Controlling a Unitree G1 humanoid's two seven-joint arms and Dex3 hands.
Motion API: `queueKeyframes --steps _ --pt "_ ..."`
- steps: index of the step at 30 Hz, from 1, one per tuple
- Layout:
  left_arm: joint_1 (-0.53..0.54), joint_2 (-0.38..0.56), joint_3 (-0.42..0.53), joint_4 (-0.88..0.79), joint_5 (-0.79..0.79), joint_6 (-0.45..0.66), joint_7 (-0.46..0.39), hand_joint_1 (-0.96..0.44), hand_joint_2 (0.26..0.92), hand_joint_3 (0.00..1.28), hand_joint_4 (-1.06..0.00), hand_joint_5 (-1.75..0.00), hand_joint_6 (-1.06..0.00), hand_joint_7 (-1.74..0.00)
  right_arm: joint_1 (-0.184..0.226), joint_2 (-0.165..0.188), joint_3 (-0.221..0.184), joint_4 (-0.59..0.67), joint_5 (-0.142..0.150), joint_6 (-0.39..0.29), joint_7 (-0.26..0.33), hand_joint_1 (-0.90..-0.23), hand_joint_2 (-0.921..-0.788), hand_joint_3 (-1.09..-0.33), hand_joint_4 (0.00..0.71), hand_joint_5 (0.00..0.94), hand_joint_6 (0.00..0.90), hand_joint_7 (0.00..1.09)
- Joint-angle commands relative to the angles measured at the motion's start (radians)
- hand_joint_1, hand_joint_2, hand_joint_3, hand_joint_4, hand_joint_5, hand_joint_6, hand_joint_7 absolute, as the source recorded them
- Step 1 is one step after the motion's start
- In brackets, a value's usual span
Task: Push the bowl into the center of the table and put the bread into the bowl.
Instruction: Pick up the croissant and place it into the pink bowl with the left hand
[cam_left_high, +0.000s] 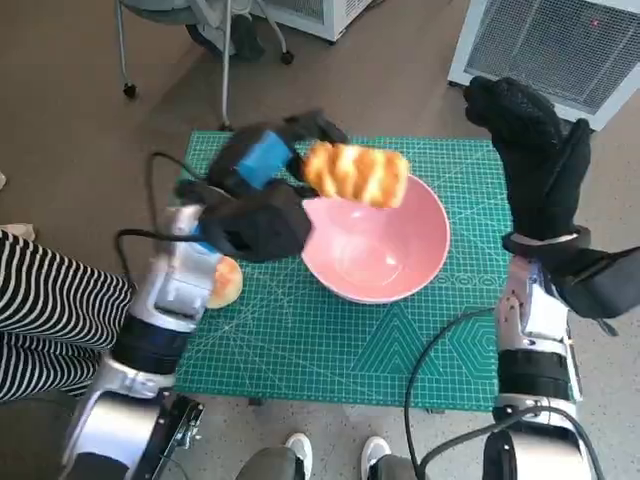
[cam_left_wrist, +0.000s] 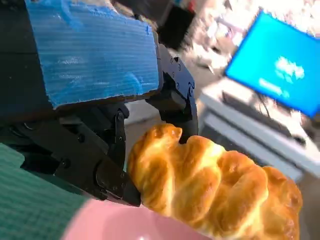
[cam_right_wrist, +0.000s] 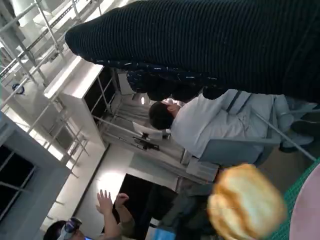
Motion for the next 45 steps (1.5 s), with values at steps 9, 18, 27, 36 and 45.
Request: queueKeyframes --steps 9,18,27,36,45 --pt "-0.083 -0.054 -0.071 0.272 0.051 -0.107 0.021 0.0 0.903 0.02 -0.81 -1.08 -0.7 -1.05 0.027 -0.004 0.005 -0.002 -0.01 0.007 -0.001 -0.709 -0.921 -0.674 0.171 0.001 0.041 0.52" --pt "-0.077 -0.056 -0.082 0.302 0.033 -0.142 -0.037 0.16 0.885 0.12 -0.58 -1.12 -0.39 -0.78 0.039 0.0 0.007 -0.025 -0.006 0.014 -0.003 -0.71 -0.921 -0.673 0.172 0.001 0.045 0.52" --pt "-0.041 0.011 -0.101 0.193 0.06 -0.141 -0.135 -0.38 0.758 0.01 -0.18 -0.04 -0.32 -0.04 0.051 0.005 0.008 -0.045 -0.005 0.021 -0.009 -0.721 -0.921 -0.67 0.172 0.001 0.047 0.52" --pt "0.044 0.095 -0.005 -0.055 -0.031 -0.121 -0.238 -0.51 0.799 0.02 -0.11 0.0 -0.29 0.0 0.054 0.011 0.009 -0.056 -0.004 0.029 -0.015 -0.729 -0.921 -0.668 0.172 0.0 0.047 0.52" --pt "0.14 0.159 0.153 -0.331 -0.189 -0.062 -0.33 -0.49 0.839 0.02 -0.12 0.0 -0.3 -0.01 0.058 0.018 0.017 -0.077 -0.008 0.039 -0.027 -0.731 -0.921 -0.663 0.172 0.0 0.048 0.51"
